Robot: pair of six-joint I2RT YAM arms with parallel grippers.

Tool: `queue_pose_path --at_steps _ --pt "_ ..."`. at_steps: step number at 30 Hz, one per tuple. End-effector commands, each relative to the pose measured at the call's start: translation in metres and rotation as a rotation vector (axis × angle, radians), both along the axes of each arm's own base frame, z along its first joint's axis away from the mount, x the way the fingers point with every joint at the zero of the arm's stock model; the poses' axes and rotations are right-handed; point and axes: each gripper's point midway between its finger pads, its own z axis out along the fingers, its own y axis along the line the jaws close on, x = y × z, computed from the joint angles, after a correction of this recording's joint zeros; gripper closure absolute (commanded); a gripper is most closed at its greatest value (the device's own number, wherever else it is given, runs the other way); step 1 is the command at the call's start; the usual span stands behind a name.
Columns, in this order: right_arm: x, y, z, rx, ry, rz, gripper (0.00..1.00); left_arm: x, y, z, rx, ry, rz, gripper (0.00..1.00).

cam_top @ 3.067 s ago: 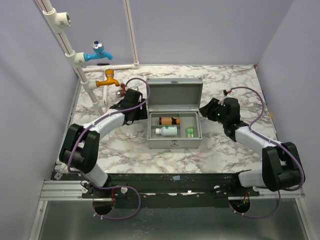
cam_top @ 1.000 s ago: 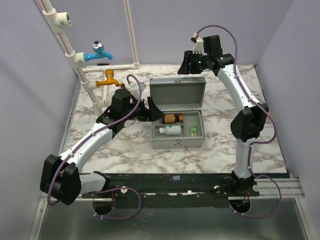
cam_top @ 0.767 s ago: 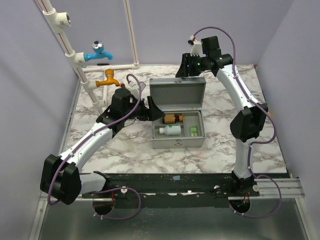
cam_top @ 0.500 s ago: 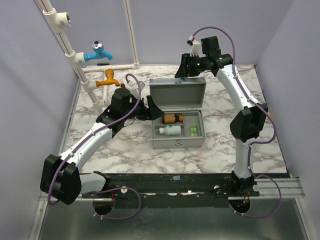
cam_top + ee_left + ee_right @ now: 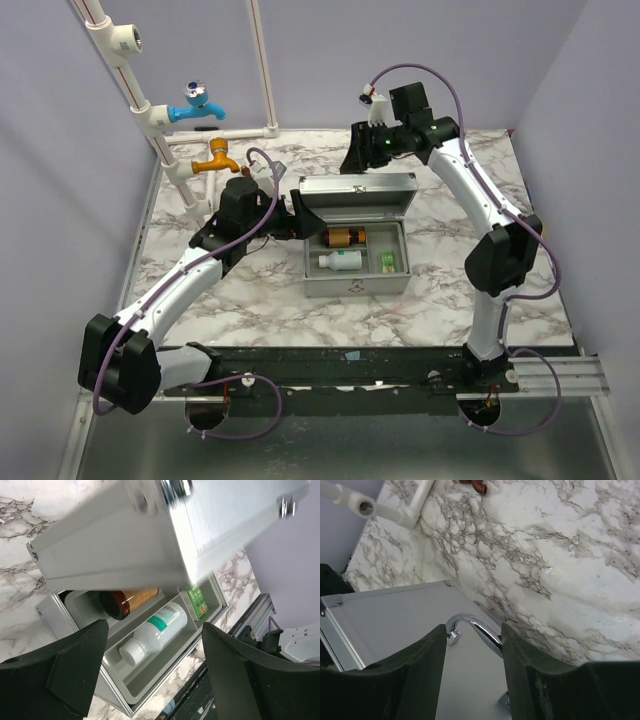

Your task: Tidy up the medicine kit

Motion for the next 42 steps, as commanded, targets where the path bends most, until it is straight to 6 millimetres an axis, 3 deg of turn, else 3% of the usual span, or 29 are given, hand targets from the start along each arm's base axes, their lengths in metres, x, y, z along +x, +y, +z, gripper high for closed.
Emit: queue_pose_path --at_steps 1,12,19,42 --pt "-0.026 0.005 0.017 0.009 -0.027 0.033 0.50 -0.001 0.008 0.009 -0.014 -0.034 0.035 0.22" --pt "-0.047 0.009 0.006 0.003 -0.027 0.016 0.50 -0.023 0.023 -0.003 -0.012 -0.022 0.078 0.22" --pt "-0.055 0.007 0.000 -0.014 -0.031 0.001 0.50 -0.037 0.022 -0.014 -0.051 0.014 0.060 0.22" --pt "-0.079 -0.016 -0.034 0.014 -0.040 -0.165 0.49 -0.055 0.040 -0.058 0.020 0.100 0.121 0.22"
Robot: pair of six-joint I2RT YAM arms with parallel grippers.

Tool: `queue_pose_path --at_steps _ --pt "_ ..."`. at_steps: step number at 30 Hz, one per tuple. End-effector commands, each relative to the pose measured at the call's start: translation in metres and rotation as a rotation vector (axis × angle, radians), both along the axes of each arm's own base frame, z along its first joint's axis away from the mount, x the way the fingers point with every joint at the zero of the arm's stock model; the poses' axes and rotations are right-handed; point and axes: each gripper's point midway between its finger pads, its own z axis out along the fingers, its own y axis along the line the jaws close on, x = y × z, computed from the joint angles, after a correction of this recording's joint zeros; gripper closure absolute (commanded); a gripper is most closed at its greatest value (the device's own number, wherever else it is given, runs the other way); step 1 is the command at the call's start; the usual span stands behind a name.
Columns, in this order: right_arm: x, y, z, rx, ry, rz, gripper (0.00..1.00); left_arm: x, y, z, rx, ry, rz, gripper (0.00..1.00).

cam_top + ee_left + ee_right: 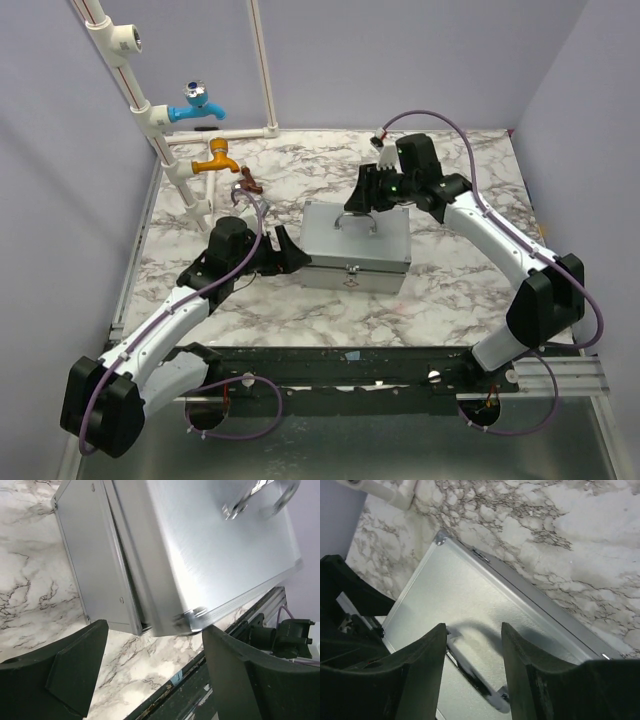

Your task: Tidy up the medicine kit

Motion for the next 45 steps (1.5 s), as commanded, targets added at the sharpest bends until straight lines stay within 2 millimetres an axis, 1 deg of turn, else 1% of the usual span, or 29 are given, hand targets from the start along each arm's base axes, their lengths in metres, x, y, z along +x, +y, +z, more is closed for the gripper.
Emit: queue_pose_path --at_steps 1,5,8,10,15,18,22,25,27,28,29,33,35,39,45 --pt "0.002 -0.004 -0.007 -0.012 -0.020 -0.048 0.49 -0.001 0.005 -0.001 0.001 -0.016 0.029 0.22" --pt "0.000 -0.008 -0.011 -0.019 -0.028 -0.070 0.48 -0.005 0.007 -0.008 0.013 -0.006 0.032 0.22" --pt "-0.001 -0.013 -0.004 -0.011 -0.052 -0.093 0.48 -0.007 0.010 -0.010 0.024 -0.007 0.037 0.22" --pt "-0.003 -0.017 0.004 0.001 -0.078 -0.115 0.47 -0.008 0.013 -0.006 0.030 -0.020 0.043 0.22" --pt "-0.009 -0.035 0.025 0.023 -0.155 -0.205 0.44 -0.008 0.019 0.009 0.050 -0.063 0.061 0.22" --pt "-0.013 -0.050 0.031 0.024 -0.184 -0.278 0.42 -0.007 0.022 0.021 0.053 -0.096 0.070 0.21" --pt "-0.023 -0.067 0.027 0.014 -0.187 -0.346 0.40 -0.004 0.023 0.039 0.061 -0.141 0.068 0.20" --pt "-0.030 -0.087 0.016 -0.015 -0.171 -0.443 0.38 0.000 0.024 0.053 0.081 -0.176 0.062 0.19" --pt "-0.038 -0.102 0.013 -0.015 -0.174 -0.507 0.37 0.007 0.025 0.067 0.101 -0.202 0.069 0.18" --pt "-0.042 -0.108 0.009 -0.016 -0.172 -0.536 0.37 0.010 0.026 0.072 0.111 -0.212 0.071 0.18" --pt "-0.045 -0.113 0.009 -0.007 -0.179 -0.563 0.37 0.014 0.025 0.079 0.115 -0.224 0.076 0.17" --pt "-0.059 -0.132 -0.008 -0.024 -0.151 -0.637 0.36 0.032 0.018 0.097 0.130 -0.234 0.072 0.16" --pt "-0.069 -0.134 -0.014 -0.036 -0.126 -0.624 0.36 0.042 0.014 0.102 0.140 -0.230 0.070 0.16" --pt "-0.088 -0.136 -0.016 -0.052 -0.089 -0.582 0.36 0.066 0.006 0.109 0.154 -0.223 0.081 0.16" --pt "-0.123 -0.129 -0.016 -0.065 0.027 -0.476 0.35 0.101 -0.010 0.106 0.183 -0.183 0.075 0.16"
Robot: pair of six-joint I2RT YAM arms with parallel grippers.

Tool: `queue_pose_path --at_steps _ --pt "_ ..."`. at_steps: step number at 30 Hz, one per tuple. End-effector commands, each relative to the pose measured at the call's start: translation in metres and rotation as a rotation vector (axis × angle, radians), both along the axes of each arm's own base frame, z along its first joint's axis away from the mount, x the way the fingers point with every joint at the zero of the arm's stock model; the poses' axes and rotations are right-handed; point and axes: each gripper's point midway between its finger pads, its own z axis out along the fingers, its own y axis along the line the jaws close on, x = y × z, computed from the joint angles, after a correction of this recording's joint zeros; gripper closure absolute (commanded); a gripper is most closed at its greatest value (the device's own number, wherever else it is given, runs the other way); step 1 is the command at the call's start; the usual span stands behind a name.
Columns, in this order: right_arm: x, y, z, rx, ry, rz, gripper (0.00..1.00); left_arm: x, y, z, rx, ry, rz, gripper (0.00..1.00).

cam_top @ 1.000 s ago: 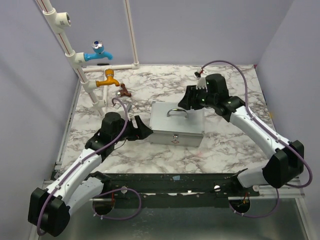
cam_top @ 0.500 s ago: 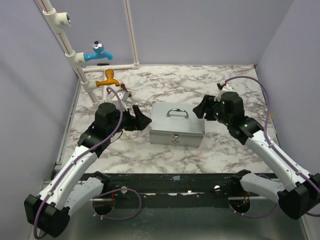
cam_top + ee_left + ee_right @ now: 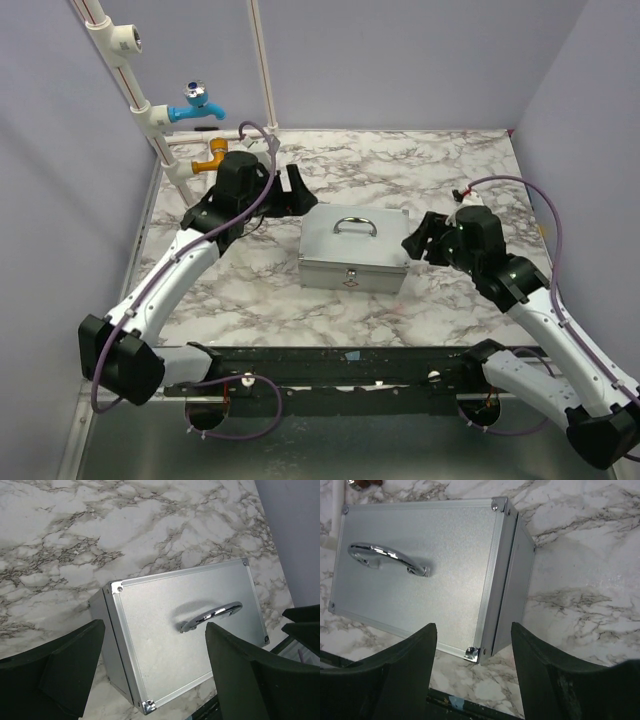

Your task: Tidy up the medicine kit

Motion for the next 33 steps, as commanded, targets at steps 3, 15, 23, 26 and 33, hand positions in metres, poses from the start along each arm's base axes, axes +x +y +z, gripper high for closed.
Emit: queue_pose_path --at_steps 3,15,23,26,33 --pt "-0.046 0.010 -0.012 0.013 0.168 0.147 0.35 0.038 -0.016 0.005 0.032 0.012 -0.004 0.16" --pt "-0.075 0.014 -0.060 -0.035 0.381 0.242 0.42 0.092 -0.044 -0.033 0.108 0.111 -0.046 0.17" --pt "-0.056 0.027 -0.078 0.042 0.371 0.181 0.47 0.088 -0.051 -0.072 0.141 0.221 -0.101 0.19" --pt "-0.044 0.025 -0.081 0.029 0.348 0.142 0.48 0.084 -0.051 -0.079 0.145 0.240 -0.107 0.21" --pt "-0.016 0.034 -0.067 0.091 0.261 0.078 0.49 0.064 -0.048 -0.090 0.148 0.290 -0.124 0.23"
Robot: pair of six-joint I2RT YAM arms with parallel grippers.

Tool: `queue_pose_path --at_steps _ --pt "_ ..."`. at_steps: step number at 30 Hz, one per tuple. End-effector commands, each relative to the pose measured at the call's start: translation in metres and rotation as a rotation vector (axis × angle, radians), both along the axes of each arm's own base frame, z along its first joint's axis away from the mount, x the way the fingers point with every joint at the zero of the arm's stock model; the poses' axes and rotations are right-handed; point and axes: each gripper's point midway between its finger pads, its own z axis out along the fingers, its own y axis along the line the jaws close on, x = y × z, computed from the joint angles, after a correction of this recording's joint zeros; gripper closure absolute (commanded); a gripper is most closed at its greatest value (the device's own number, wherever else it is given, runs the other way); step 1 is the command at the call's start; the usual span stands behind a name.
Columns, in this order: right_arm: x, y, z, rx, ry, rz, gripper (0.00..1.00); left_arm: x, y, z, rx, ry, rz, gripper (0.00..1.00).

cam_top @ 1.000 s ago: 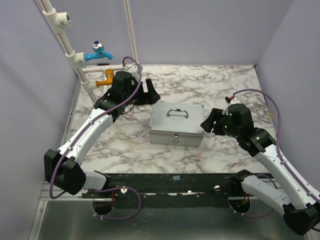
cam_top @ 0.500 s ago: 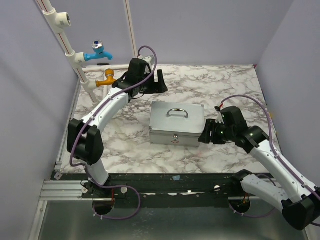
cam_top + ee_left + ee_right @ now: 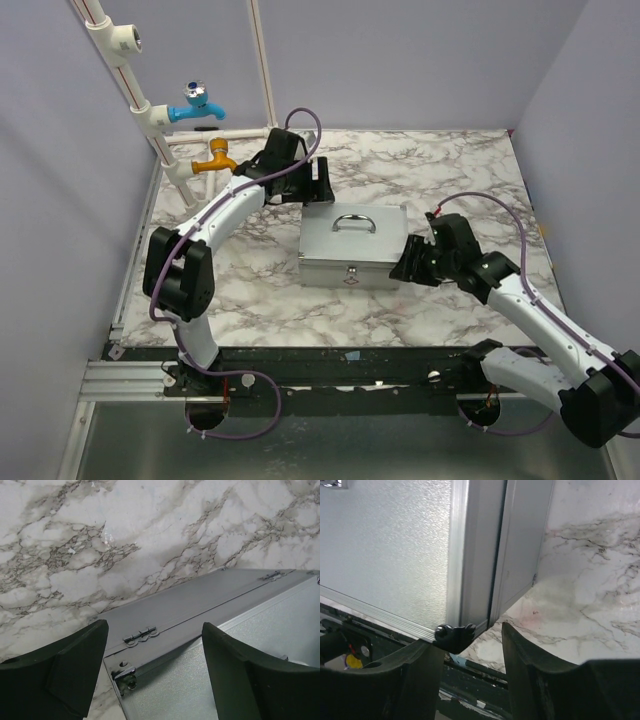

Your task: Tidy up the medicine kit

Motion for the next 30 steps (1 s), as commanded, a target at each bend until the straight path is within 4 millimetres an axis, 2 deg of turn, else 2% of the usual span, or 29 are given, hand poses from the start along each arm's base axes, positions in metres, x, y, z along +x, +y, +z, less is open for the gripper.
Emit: queue_pose_path --at_steps 1,9,15,21,30 --pt "0.035 0.011 0.020 0.065 -0.121 -0.077 0.49 -0.026 0.000 -0.005 -0.001 0.040 -0.042 0.23" --pt "0.064 0.013 0.030 0.064 -0.194 -0.147 0.48 -0.054 0.013 -0.017 0.030 0.077 -0.042 0.25" --pt "0.087 0.010 0.028 0.010 -0.237 -0.175 0.48 -0.072 0.028 -0.023 0.072 0.085 -0.017 0.25" --pt "0.104 0.019 0.024 0.002 -0.246 -0.159 0.48 -0.094 0.043 -0.024 0.088 0.073 0.000 0.25" --pt "0.125 0.038 0.028 0.018 -0.284 -0.096 0.45 -0.133 0.057 -0.038 0.085 0.087 -0.001 0.25"
